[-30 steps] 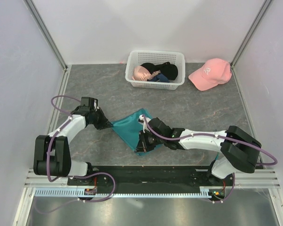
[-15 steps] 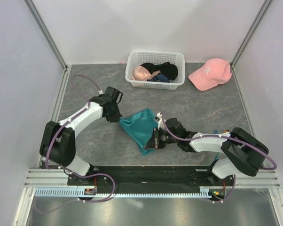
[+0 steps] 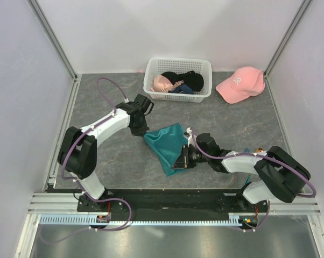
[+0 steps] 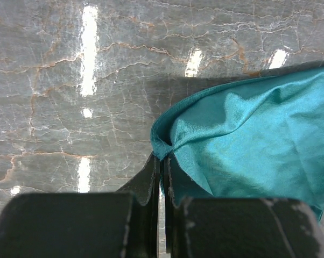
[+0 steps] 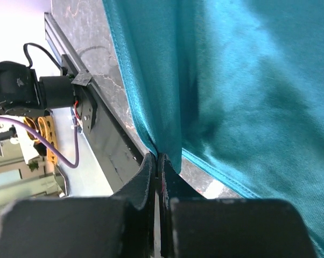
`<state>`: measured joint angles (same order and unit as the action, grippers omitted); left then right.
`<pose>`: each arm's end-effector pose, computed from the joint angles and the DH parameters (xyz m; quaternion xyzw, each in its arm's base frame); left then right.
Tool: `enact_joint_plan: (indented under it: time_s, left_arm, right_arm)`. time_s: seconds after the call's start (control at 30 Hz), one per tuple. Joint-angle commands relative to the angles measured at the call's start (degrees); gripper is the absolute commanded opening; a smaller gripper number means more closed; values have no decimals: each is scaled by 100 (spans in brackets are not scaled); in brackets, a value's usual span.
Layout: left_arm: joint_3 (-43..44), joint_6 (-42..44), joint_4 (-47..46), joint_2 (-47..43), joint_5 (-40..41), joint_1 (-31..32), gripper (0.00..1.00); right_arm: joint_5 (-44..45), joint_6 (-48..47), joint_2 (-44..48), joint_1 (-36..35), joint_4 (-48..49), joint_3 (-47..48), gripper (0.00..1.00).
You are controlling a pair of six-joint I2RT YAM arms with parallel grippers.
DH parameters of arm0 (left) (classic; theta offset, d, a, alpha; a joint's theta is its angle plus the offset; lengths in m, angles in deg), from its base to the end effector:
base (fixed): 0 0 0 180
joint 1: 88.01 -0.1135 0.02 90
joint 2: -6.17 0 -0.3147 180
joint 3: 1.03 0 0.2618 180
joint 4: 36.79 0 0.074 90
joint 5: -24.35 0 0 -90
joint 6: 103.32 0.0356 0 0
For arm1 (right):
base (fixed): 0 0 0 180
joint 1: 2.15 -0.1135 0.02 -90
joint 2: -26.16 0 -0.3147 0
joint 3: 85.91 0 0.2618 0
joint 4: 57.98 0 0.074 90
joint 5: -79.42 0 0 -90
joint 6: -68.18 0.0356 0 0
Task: Fold the napkin into a case and place the utensils inside
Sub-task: Fold the lower triangle-folded napkin at the center of the board.
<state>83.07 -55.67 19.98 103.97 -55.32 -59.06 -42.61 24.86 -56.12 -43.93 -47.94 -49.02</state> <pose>0.3124 -0.1655 0.2605 -0.1297 0.9730 -0.0264 0.1890 0.1713 0.1784 0.1787 -0.0900 0.8586 0.4834 0.1452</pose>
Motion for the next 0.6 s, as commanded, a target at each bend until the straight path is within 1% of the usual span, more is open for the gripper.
enact_joint_plan:
  time_s: [0.0, 0.1, 0.13, 0.23, 0.3, 0.33, 0.37, 0.43, 0.47, 0.57]
  left_arm:
    - [307, 112, -345, -147, 673, -354, 2]
    - [149, 437, -354, -278, 304, -678, 2]
    - [18, 595, -371, -331, 260, -767, 2]
    - [-246, 1007, -459, -647, -21, -1145, 2]
    - [-326, 1228, -459, -779, -224, -1443, 2]
    - [-387, 1464, -459, -893, -276, -1549, 2]
    - [-414, 1579, -451, -929, -390, -1646, 2]
    - [-432, 1799, -363, -991, -339, -1857, 2]
    - [-423, 1835, -328, -1017, -156, -1875, 2]
    - [-414, 1722, -231, -1070, -40, -1867, 2]
  right_arm:
    - [-515, -352, 72, -216, -939, 183, 0]
    - [-331, -274, 37, -646, -1020, 474, 0]
    - [-217, -151, 2, -917, -967, 545, 0]
    - [-32, 86, -358, -1453, -765, 905, 0]
    - [4, 201, -762, -1675, -458, 1211, 0]
    - [13, 289, -902, -1841, -370, 1309, 0]
    - [39, 333, -1191, -1895, -221, 1414, 0]
    - [-31, 465, -1447, -1965, -10, 1670, 0]
    - [-75, 613, -1605, -2000, 209, 1723, 0]
    - [-128, 859, -1800, -2080, 517, 1933, 0]
